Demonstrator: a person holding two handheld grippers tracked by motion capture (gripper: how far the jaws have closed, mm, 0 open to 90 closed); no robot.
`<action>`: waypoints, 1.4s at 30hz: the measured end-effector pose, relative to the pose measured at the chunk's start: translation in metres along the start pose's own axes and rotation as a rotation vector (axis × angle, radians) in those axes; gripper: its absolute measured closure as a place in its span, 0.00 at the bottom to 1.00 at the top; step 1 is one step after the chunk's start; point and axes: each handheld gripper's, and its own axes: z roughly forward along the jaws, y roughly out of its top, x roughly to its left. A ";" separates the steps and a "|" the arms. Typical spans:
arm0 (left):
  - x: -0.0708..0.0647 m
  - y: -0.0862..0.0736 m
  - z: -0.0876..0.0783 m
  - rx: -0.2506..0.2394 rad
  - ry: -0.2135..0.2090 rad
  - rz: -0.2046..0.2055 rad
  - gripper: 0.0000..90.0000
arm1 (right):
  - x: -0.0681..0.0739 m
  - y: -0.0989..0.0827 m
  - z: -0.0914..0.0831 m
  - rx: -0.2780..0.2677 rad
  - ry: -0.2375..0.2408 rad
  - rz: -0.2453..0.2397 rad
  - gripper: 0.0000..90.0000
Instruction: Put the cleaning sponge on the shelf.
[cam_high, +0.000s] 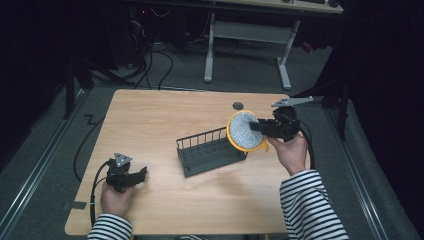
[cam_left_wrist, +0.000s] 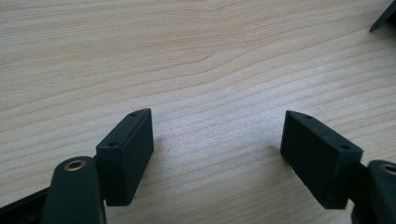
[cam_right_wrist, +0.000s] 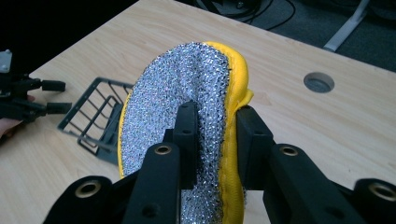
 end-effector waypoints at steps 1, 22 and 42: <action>0.000 0.000 0.000 0.000 0.000 0.000 0.29 | 0.000 0.003 0.003 -0.001 0.001 -0.001 0.81; 0.000 0.000 0.000 0.000 0.001 0.000 0.29 | -0.001 0.027 0.070 0.012 0.043 -0.021 0.80; 0.000 0.000 0.000 0.000 0.000 0.000 0.29 | -0.001 0.015 0.103 0.092 0.041 -0.034 0.78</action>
